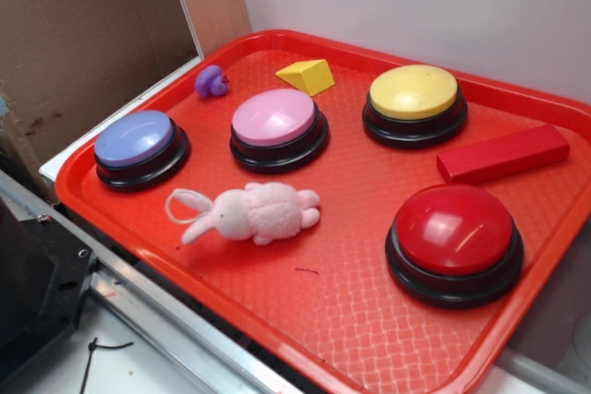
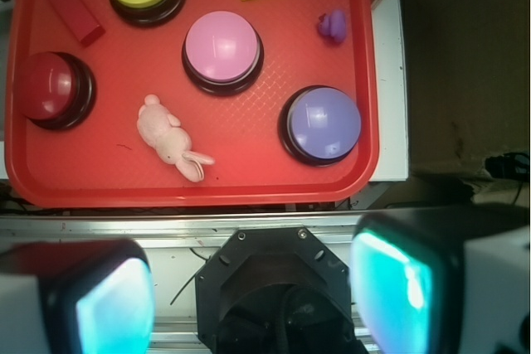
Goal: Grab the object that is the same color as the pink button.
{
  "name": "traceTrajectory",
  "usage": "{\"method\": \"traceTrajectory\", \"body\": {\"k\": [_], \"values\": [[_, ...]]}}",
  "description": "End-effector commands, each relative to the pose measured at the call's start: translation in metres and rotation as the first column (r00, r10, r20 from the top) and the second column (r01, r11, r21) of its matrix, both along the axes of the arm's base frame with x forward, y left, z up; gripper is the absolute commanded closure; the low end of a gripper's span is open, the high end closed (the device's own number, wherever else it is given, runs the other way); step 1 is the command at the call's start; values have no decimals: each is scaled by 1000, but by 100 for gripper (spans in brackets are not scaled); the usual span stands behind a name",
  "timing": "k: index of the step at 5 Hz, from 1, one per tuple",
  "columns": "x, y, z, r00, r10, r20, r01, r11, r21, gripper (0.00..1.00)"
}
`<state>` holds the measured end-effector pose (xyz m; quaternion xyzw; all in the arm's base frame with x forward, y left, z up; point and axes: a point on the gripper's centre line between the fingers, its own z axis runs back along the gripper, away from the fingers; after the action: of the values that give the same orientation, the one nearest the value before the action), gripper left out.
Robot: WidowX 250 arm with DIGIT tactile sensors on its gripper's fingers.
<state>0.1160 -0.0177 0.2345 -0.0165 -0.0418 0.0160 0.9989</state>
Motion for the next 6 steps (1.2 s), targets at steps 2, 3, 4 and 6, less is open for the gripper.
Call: {"method": "traceTrajectory", "body": {"k": [2, 3, 4, 6], "values": [[41, 4, 2, 1000, -23, -8, 23, 1000, 11, 0], [67, -16, -13, 989, -140, -55, 141, 990, 19, 0], [73, -54, -44, 937, -326, -127, 330, 944, 8, 0], [45, -62, -121, 838, -463, -291, 492, 870, 34, 0]]}}
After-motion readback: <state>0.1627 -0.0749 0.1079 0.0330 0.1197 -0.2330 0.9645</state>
